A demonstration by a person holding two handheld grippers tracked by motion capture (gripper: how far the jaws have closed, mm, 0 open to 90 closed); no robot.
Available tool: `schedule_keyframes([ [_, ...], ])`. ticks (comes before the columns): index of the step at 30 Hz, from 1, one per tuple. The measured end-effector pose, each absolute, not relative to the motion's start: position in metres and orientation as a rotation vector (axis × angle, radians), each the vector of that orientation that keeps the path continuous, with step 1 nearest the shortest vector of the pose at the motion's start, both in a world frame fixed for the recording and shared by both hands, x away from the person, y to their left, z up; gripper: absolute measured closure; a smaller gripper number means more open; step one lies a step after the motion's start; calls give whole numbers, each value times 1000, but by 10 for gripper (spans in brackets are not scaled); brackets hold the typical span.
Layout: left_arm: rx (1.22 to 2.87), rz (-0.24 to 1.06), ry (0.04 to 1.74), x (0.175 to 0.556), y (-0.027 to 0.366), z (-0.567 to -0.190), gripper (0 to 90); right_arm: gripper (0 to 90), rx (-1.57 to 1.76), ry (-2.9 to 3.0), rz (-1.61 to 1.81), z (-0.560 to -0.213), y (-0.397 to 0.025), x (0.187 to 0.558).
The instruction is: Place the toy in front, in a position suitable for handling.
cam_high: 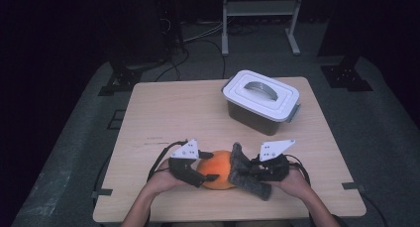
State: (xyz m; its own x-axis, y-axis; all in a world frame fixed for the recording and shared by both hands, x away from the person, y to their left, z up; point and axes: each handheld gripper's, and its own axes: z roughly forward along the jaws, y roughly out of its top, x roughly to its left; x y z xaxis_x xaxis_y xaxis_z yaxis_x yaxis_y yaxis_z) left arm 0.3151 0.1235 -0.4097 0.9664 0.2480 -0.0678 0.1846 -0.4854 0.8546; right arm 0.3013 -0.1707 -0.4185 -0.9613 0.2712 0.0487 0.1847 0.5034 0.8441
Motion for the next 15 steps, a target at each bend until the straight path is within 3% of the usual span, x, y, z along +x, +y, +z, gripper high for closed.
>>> schedule_keyframes([
  [3,2106,71,341,317,122,-411,170,734,358,2676,1458,-420,-165,296],
  [8,2129,66,328,317,123,-416,243,738,368,2688,1430,-420,-170,299],
  [15,2135,55,307,316,123,-417,236,742,460,2634,1444,-417,-187,304],
])
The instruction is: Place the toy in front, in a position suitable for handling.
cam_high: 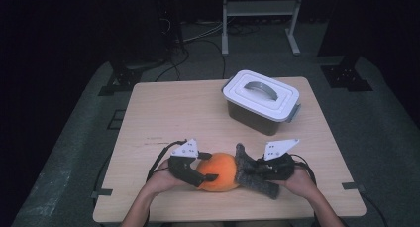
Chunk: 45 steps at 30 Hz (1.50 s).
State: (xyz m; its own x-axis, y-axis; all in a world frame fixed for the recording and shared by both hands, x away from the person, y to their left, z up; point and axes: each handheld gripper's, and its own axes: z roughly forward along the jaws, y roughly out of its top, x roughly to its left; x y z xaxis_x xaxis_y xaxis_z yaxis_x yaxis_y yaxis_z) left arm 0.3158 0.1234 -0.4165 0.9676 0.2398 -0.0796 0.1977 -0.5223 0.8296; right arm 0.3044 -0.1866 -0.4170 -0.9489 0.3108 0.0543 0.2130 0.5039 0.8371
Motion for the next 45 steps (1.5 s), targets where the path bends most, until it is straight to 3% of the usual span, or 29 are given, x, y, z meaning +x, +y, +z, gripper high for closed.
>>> schedule_keyframes([
  [5,2133,58,303,316,123,-418,211,737,420,2577,1537,-410,-174,300],
  [9,2146,26,351,319,120,-423,102,736,392,2642,1480,-420,-167,300],
  [12,2135,10,360,320,121,-424,105,734,418,2664,1455,-422,-172,303],
  [14,2141,5,355,319,122,-424,152,734,445,2678,1442,-426,-176,306],
  [18,2150,103,290,314,124,-420,386,741,467,2676,1442,-425,-180,306],
  [22,2104,194,264,310,120,-415,473,745,462,2590,1504,-411,-179,304],
  [27,2121,222,240,308,114,-415,438,744,455,2564,1524,-407,-177,304],
  [29,2134,163,257,311,117,-415,360,742,445,2605,1475,-415,-173,304],
  [31,2135,101,289,313,117,-417,227,740,440,2638,1481,-420,-171,305],
  [34,2148,92,346,316,115,-418,98,737,411,2637,1470,-418,-167,301],
  [36,2154,79,351,317,116,-421,100,735,393,2628,1489,-416,-164,299],
  [39,2165,102,314,317,120,-422,238,736,380,2641,1486,-418,-163,299],
  [45,2148,53,334,322,132,-425,260,735,467,2673,1416,-428,-175,308],
])
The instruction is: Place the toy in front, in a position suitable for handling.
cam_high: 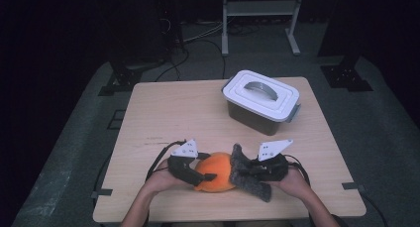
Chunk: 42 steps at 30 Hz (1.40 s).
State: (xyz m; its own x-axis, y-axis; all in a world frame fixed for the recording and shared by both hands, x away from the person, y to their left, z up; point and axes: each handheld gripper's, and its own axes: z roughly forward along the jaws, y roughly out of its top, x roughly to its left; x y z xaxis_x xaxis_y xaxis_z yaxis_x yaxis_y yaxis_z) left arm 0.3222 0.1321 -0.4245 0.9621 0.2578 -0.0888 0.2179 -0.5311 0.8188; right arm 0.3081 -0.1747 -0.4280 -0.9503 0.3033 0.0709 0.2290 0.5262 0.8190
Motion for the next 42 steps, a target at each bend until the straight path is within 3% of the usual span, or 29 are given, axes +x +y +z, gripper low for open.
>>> schedule_keyframes([
  [6,2134,41,341,323,132,-424,225,736,517,2640,1478,-423,-181,310],
  [11,2129,6,402,324,128,-425,77,731,450,2661,1493,-421,-170,305],
  [14,2142,3,399,323,124,-427,62,727,434,2735,1508,-429,-169,306],
  [15,2142,3,402,323,123,-427,71,728,443,2732,1507,-429,-171,307],
  [20,2131,175,309,315,124,-420,397,735,461,2686,1506,-422,-174,308],
  [24,2105,295,239,309,118,-418,434,736,470,2603,1546,-412,-178,308],
  [27,2105,300,190,307,116,-421,399,733,497,2562,1554,-410,-180,310],
  [31,2114,195,284,314,118,-420,192,730,491,2621,1495,-422,-172,310],
  [34,2101,147,353,319,121,-419,107,728,434,2631,1482,-420,-163,304],
  [42,2150,112,360,322,131,-424,221,728,451,2674,1400,-428,-167,307],
])
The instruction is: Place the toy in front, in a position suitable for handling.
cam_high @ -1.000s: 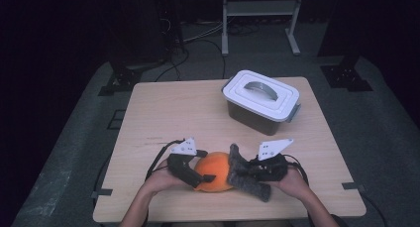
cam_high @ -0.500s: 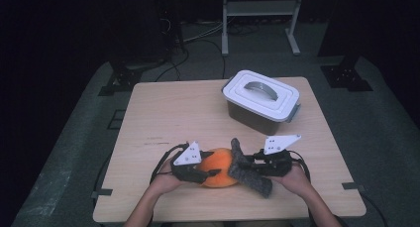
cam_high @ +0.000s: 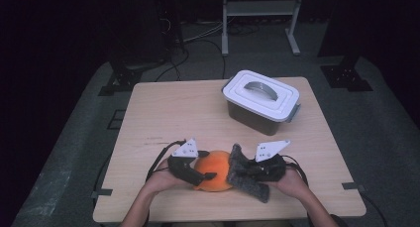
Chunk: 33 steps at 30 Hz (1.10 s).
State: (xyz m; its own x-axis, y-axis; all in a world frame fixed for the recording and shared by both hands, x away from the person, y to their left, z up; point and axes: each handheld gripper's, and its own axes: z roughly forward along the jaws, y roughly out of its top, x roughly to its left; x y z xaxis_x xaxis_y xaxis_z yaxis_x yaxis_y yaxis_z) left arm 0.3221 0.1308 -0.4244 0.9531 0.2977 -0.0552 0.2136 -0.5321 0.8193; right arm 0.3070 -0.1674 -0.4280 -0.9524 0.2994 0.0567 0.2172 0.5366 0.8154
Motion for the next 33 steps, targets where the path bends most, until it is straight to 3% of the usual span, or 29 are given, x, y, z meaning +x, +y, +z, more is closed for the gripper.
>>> schedule_keyframes([
  [14,2138,86,362,325,138,-428,212,731,412,2640,1464,-423,-156,302],
  [25,2126,54,336,325,148,-433,215,732,572,2630,1367,-428,-182,315],
  [33,2132,56,299,323,148,-433,215,723,496,2640,1443,-427,-166,308],
])
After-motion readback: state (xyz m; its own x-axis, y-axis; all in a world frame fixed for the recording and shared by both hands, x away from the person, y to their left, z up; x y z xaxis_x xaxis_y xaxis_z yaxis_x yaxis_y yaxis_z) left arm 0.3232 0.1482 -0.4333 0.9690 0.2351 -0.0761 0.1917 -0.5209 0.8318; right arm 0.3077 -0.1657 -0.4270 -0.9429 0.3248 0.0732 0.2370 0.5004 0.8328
